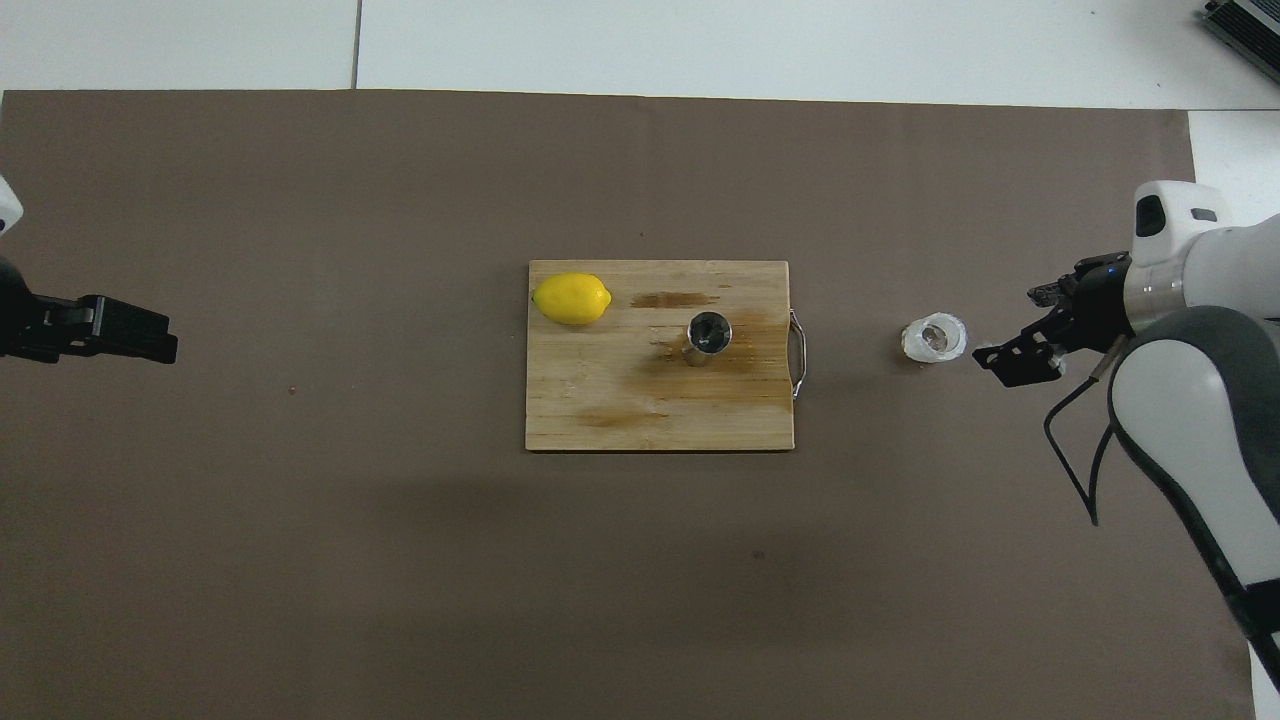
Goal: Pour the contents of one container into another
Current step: 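Lower the white cup, open the right gripper and draw back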
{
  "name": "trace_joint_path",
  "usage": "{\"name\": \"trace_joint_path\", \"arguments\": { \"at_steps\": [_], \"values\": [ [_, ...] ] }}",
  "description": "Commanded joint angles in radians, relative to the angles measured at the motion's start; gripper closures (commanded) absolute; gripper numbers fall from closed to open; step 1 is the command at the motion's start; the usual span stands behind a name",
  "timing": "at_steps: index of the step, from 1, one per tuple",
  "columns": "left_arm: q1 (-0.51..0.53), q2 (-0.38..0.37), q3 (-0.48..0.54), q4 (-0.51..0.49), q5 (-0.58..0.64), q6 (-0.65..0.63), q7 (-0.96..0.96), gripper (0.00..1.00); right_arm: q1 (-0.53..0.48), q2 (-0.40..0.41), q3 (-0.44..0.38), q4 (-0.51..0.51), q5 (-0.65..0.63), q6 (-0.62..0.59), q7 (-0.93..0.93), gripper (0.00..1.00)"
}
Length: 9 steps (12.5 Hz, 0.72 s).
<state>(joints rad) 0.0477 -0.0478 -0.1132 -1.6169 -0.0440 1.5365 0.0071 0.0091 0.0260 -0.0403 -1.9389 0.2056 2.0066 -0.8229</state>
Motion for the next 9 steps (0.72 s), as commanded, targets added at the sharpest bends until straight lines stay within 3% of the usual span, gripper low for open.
{"name": "trace_joint_path", "arguments": {
  "at_steps": [1, 4, 9],
  "values": [
    [-0.017, -0.018, 0.003, -0.015, -0.011, -0.009, 0.007, 0.0, -0.001, -0.006, 0.003, 0.07, -0.127, -0.136, 0.215, 0.0],
    [-0.02, -0.018, 0.003, -0.015, -0.011, -0.009, 0.005, 0.0, 0.002, -0.014, 0.011, 0.225, -0.23, -0.412, 0.495, 0.0],
    [-0.055, -0.024, 0.007, -0.029, -0.01, -0.001, -0.009, 0.0, 0.0, -0.021, 0.011, 0.337, -0.212, -0.536, 0.933, 0.0]
  ]
}}
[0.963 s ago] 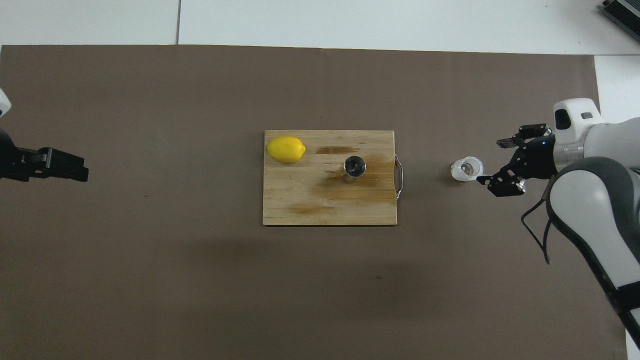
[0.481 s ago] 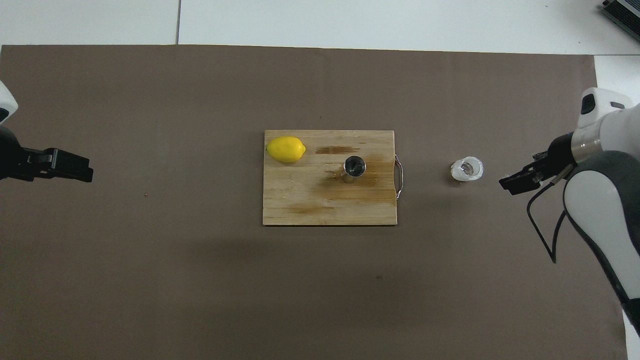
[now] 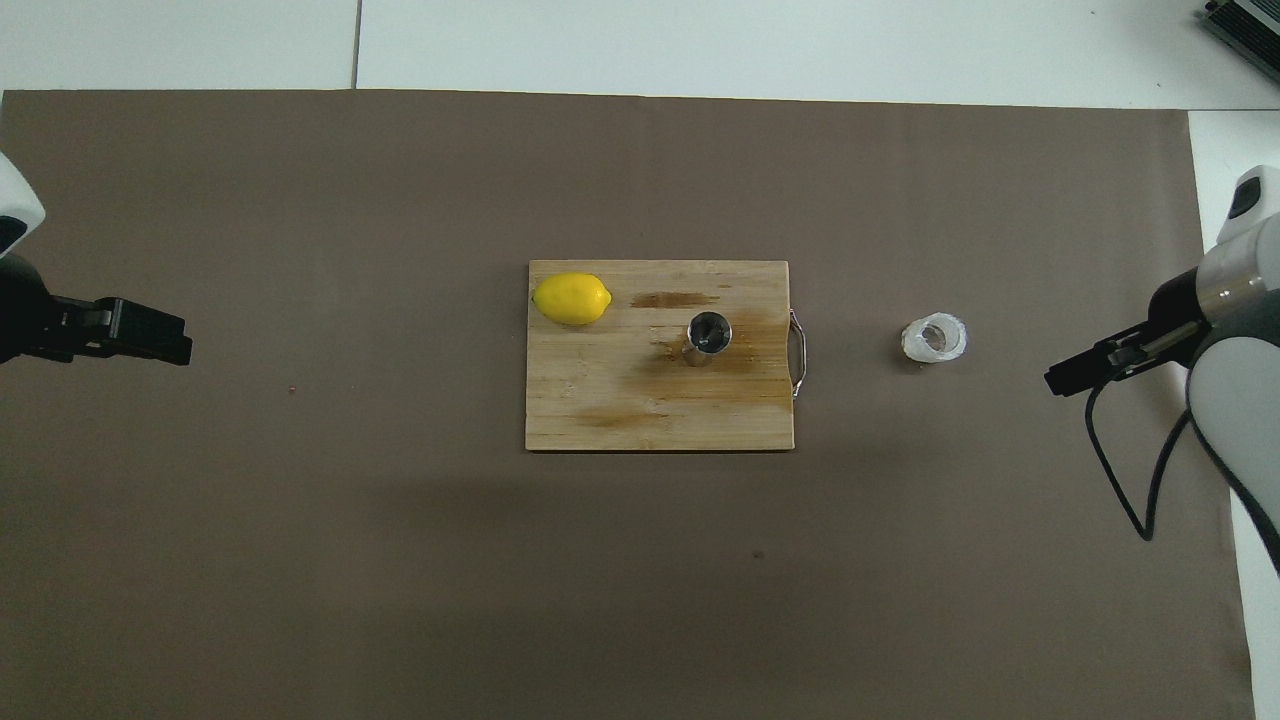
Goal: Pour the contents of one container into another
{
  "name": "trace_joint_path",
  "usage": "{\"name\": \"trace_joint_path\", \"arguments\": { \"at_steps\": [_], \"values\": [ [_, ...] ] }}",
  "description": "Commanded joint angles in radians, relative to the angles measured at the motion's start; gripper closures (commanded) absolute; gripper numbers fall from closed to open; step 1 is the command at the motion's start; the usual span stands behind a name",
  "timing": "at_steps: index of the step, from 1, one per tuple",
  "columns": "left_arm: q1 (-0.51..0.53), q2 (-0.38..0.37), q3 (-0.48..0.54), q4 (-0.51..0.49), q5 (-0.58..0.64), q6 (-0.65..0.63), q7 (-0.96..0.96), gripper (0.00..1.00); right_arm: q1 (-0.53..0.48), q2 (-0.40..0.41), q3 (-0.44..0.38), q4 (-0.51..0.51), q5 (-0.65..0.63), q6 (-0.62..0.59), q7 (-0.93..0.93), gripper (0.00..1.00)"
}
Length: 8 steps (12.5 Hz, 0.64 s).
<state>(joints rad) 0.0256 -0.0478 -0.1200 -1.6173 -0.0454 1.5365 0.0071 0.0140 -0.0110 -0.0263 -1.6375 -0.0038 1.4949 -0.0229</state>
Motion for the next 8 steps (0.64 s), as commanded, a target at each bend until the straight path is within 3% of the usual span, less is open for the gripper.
{"name": "trace_joint_path", "arguments": {
  "at_steps": [1, 3, 8],
  "values": [
    [-0.032, -0.021, 0.014, -0.023, -0.004, 0.01, -0.021, 0.0, -0.015, 0.016, -0.01, 0.036, 0.023, -0.019, 0.183, 0.0],
    [-0.022, -0.004, 0.016, 0.025, 0.004, -0.002, 0.007, 0.0, -0.02, 0.011, -0.026, 0.036, 0.021, -0.012, 0.224, 0.0],
    [-0.016, -0.006, 0.016, 0.024, 0.035, 0.019, 0.08, 0.0, -0.019, 0.008, -0.024, 0.038, 0.018, 0.018, 0.204, 0.0]
  ]
}}
